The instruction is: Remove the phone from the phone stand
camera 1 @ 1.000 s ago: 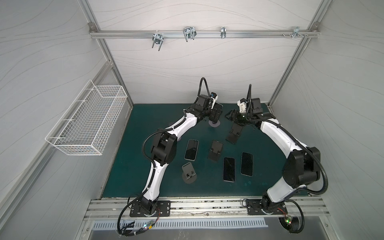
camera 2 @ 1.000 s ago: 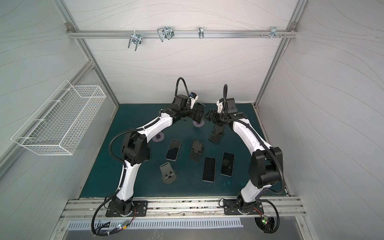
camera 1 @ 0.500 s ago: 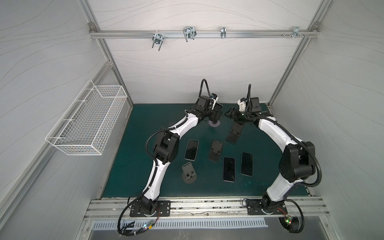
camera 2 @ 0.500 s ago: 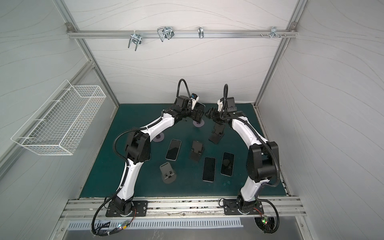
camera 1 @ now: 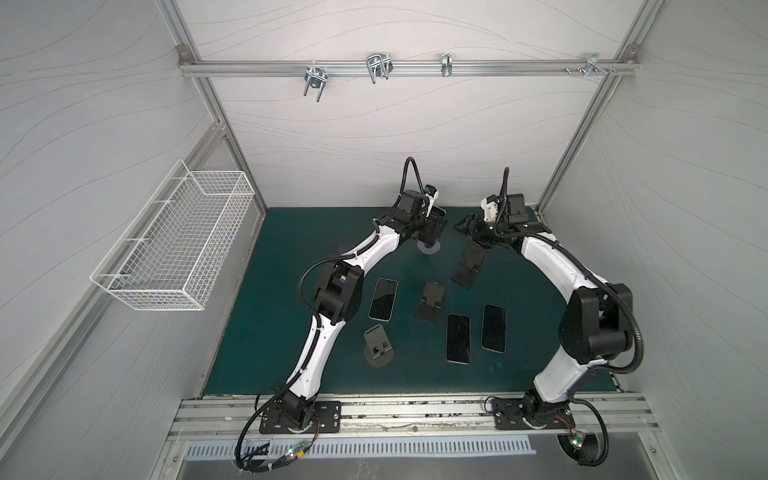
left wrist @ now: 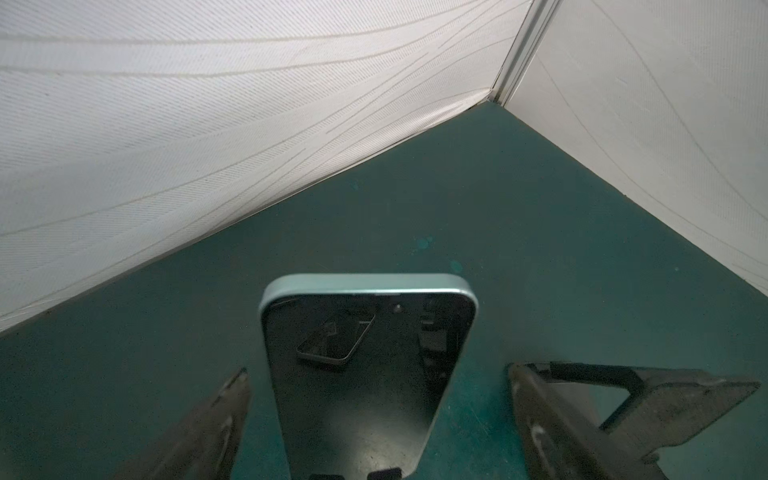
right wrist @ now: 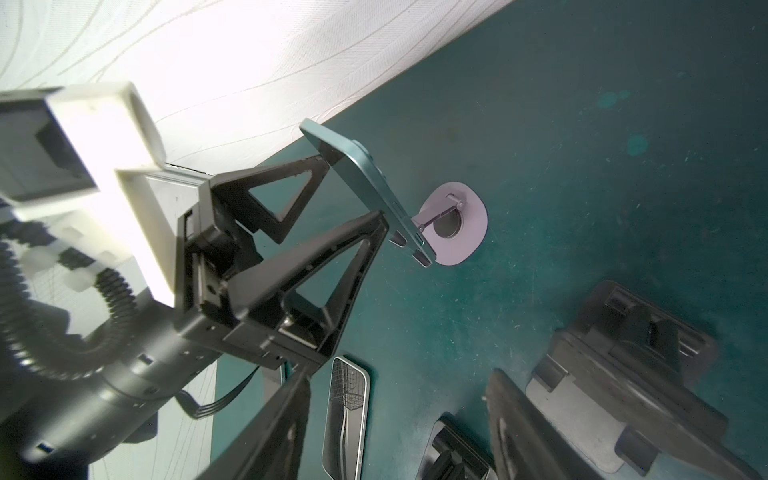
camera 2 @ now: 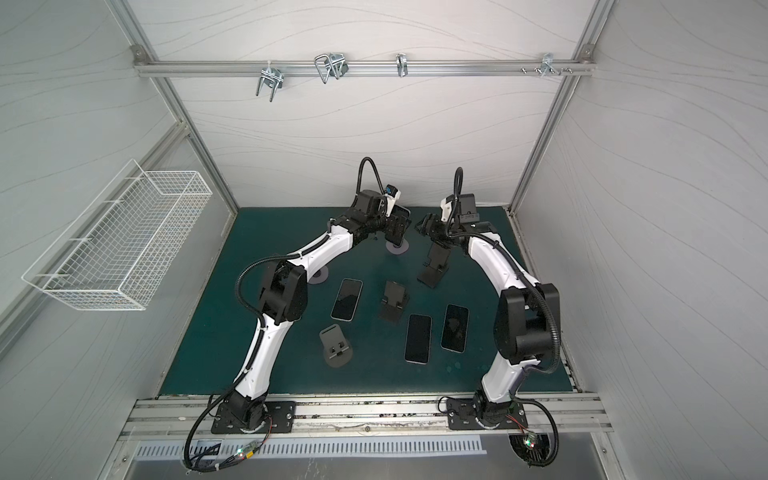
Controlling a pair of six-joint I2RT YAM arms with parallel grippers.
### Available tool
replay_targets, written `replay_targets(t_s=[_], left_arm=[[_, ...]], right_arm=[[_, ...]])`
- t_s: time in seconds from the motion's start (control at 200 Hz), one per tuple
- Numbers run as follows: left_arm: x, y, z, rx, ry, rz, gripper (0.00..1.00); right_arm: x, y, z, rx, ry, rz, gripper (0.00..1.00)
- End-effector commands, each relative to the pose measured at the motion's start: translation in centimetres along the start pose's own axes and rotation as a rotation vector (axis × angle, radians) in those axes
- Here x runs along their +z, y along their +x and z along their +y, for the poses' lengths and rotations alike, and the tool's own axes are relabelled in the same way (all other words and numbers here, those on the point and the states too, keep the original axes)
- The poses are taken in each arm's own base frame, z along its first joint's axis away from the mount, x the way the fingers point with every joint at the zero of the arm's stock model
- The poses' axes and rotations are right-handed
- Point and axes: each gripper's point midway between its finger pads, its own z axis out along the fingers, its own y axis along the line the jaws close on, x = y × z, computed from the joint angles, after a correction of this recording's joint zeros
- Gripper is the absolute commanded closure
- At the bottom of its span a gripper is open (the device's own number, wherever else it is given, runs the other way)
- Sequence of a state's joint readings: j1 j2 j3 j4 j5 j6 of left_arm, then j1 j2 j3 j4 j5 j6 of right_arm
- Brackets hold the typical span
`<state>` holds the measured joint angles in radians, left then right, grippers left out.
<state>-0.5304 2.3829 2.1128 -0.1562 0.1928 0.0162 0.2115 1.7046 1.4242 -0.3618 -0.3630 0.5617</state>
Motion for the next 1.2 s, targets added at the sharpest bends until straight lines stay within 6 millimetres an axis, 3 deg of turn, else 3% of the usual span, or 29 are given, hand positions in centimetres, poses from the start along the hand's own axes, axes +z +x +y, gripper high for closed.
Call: replay_targets(t_s=[0.0,0.63,1.195], left_arm=[[0.4,-1.8,0.2,0.047,0.009,-0.064,0.02],[1.3,-0.4,0.8,0.079,0.044,-0.05,0.06],[2.1,-2.1,0.7,0.07,0.059,-0.133,0.08]], right_arm=[[-1.1,-1.5,1.8,-0.008,-0.061,-0.036,0.32],[-0.9,-0.2,2.3,0.014,-0.111,0.014,0.36],[-0.1,0.1,2.2,0.054,-0.13,0.041,0.36]])
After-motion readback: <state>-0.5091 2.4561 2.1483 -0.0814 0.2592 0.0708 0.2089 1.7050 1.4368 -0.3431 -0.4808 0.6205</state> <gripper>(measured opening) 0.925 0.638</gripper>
